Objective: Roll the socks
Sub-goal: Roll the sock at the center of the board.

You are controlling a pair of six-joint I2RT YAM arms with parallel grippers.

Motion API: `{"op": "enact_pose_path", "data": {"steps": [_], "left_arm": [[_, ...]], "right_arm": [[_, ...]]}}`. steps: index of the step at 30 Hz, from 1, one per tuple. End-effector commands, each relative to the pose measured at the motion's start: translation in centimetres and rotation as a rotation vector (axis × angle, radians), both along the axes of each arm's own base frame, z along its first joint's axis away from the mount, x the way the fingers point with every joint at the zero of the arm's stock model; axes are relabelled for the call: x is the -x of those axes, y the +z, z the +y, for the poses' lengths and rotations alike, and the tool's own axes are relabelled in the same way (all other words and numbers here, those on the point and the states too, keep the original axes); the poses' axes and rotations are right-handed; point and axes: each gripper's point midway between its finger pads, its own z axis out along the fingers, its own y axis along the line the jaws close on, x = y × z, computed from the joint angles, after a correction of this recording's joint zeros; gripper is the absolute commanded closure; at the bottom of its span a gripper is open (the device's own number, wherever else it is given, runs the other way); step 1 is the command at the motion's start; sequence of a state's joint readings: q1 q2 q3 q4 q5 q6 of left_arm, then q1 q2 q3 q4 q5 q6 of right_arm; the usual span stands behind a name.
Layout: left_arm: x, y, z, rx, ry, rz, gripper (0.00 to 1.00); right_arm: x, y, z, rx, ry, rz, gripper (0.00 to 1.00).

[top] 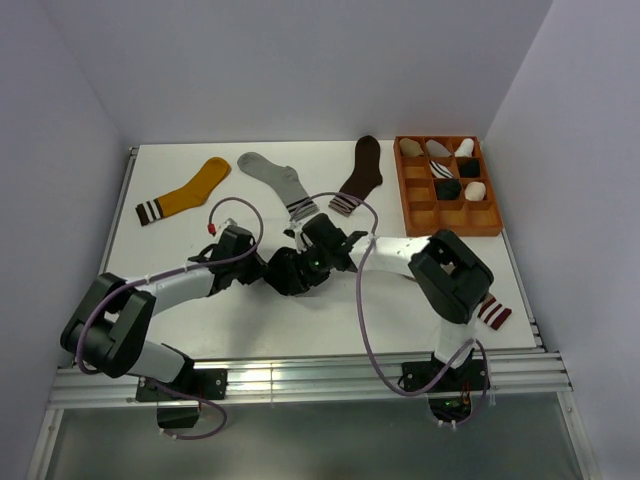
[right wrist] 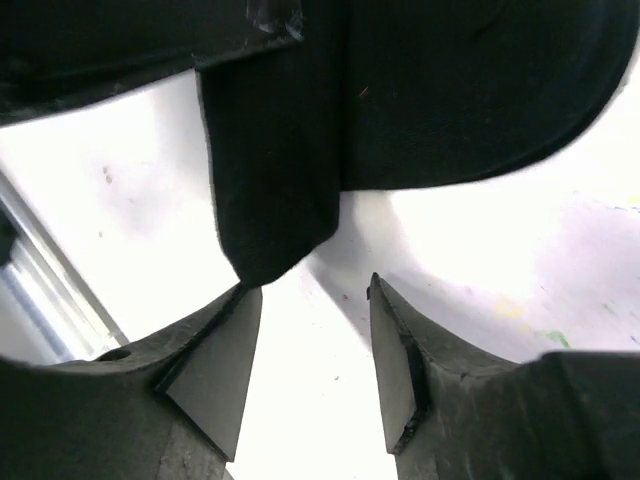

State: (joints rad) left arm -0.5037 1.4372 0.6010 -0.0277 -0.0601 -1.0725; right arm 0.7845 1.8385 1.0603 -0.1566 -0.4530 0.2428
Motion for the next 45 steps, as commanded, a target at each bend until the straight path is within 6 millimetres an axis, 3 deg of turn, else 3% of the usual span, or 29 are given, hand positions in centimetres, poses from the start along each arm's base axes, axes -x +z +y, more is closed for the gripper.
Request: {"op": "enact_pose_path", "data": {"steps": [1, 3, 6, 9, 16, 29, 36, 45], "left_arm": [[1.3, -1.9, 1.0, -0.109, -0.064, 0.067, 0.93], [1.3, -2.0, 0.9, -0.112, -0.072, 0.069, 0.93], [1.2, -1.8, 0.7, -0.114, -0.091, 0.067, 0.93], [1.0, -1.4, 0.7, -0.123, -0.102, 0.06, 0.93], [0.6, -1.0, 0.5, -0.148, -0.134, 0.067, 0.93], [0.5, -0.7, 0.0, -0.148, -0.172, 0.081, 0.93], [0.5, -0.7, -0.3, -0.145, -0.184, 0.094, 0.93], [0.5, -1.0, -0.6, -0.144, -0.201, 0.101, 0.93]], "right_arm": [[-2.8, 3.4, 0.7, 0.003, -0.098, -0.251, 0.45], [-3.2, 4.9, 0.8, -0.003, -0.127, -0.339, 0.43], [-3.6, 5.7, -0.3, 0.049, -0.198, -0.467, 0.4], [-3.3, 6.7, -0.1, 0.055, -0.204, -0.574, 0.37], [-2.4, 6.7, 0.2, 0.097, -0.185, -0.7, 0.37], [0.0, 6.8, 3.5, 0.164, -0.064, -0.891, 0.38], [1.0, 5.8, 5.5, 0.19, 0.003, -0.936, 0.39], [-0.4, 1.2, 4.9, 0.35, -0.002, -0.971, 0.39]]}}
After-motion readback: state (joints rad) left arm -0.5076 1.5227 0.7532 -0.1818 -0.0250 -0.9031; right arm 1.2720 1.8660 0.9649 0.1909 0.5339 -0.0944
